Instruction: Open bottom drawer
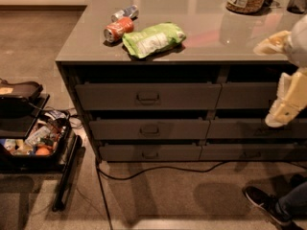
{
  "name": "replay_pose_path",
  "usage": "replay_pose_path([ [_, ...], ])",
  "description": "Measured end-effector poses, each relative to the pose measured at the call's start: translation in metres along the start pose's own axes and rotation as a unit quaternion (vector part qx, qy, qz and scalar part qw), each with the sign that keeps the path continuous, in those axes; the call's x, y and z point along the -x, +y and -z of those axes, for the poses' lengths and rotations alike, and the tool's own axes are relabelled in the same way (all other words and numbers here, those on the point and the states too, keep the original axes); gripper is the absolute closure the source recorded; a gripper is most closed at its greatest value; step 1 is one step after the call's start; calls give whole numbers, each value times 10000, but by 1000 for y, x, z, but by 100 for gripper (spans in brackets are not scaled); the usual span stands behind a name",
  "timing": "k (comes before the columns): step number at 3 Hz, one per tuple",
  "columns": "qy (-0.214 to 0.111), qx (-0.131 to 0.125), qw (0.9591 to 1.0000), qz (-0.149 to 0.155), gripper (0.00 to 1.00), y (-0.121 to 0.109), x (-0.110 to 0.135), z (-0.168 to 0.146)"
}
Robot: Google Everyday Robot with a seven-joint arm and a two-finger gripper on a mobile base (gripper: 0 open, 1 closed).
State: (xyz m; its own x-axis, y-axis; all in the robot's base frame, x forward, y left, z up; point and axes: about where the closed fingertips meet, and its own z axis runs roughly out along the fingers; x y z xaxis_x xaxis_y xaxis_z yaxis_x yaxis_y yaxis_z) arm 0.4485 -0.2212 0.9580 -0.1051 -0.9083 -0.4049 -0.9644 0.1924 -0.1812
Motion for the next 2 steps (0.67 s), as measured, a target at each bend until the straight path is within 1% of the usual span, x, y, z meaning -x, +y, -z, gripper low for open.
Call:
replay_pose_path([
  [1,0,-1,10000,0,0,0,0,0],
  [2,-46,-102,9999,-15,0,21,3,-19],
])
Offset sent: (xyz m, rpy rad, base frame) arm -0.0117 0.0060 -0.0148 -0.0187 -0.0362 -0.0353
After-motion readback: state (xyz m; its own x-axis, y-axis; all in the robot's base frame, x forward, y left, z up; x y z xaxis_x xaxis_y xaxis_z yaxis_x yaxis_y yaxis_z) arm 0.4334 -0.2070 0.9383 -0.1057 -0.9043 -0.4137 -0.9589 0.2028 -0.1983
